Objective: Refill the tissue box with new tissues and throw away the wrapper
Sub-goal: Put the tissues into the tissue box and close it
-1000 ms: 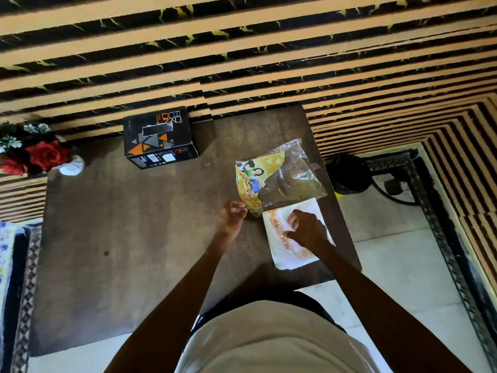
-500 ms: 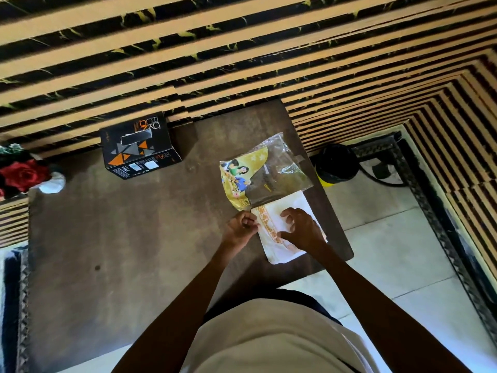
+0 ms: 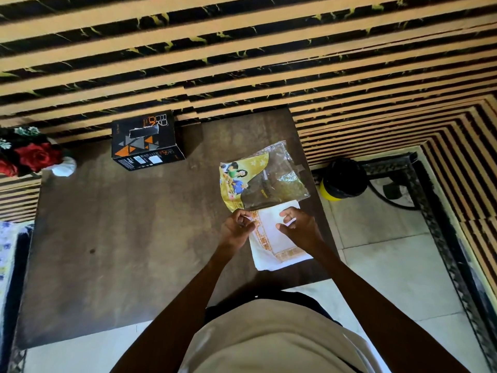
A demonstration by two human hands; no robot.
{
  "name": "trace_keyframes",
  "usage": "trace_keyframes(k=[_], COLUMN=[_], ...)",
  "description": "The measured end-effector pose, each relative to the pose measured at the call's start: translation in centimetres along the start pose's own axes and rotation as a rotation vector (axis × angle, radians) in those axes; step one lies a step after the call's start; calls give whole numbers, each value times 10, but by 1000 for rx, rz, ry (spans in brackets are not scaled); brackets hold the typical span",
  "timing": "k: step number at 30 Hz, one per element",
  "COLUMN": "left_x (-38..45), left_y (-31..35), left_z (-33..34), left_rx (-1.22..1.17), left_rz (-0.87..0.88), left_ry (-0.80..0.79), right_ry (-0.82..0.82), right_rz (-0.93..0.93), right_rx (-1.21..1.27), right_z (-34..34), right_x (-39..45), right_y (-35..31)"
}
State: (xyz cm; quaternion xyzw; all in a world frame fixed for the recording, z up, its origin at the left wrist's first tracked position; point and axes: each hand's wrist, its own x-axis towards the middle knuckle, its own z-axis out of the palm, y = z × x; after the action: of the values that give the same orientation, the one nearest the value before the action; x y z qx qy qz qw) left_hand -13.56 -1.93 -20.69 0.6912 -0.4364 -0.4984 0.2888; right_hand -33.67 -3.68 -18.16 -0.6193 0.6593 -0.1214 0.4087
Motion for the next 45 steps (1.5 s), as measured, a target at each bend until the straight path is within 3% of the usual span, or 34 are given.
trace_keyframes(k=[7, 11, 16, 21, 26, 31, 35, 39, 42, 45], left_x=[0, 1, 6, 18, 51, 103, 142, 179, 188, 180], left_y=[6, 13, 30, 41, 47, 42, 35, 9, 3, 8], left_z=[10, 3, -29, -80, -152, -227, -280, -319, -330, -330], left_rx=[64, -43, -155, -227, -117, 229, 175, -35, -222, -298], left_rz=[-14, 33, -44, -87, -89, -37, -122, -252, -234, -195], left_ry=[78, 187, 203, 279, 392, 603, 687, 607, 509, 485], right_ry=[-43, -38, -108, -180, -217, -297, -329, -386, -463, -438], right_rz=[-20, -20, 24, 22, -18, 46, 69, 121, 128, 121], right_rx=[30, 168, 350, 425, 396, 387, 364, 425, 433, 453], right_z=[-6, -8, -5, 14, 38, 62, 82, 99, 110, 117], right_x=[7, 17, 42, 77, 121, 168, 205, 228, 231, 225], right_y=[6, -4, -47, -97, -153, -217, -256, -284, -296, -304])
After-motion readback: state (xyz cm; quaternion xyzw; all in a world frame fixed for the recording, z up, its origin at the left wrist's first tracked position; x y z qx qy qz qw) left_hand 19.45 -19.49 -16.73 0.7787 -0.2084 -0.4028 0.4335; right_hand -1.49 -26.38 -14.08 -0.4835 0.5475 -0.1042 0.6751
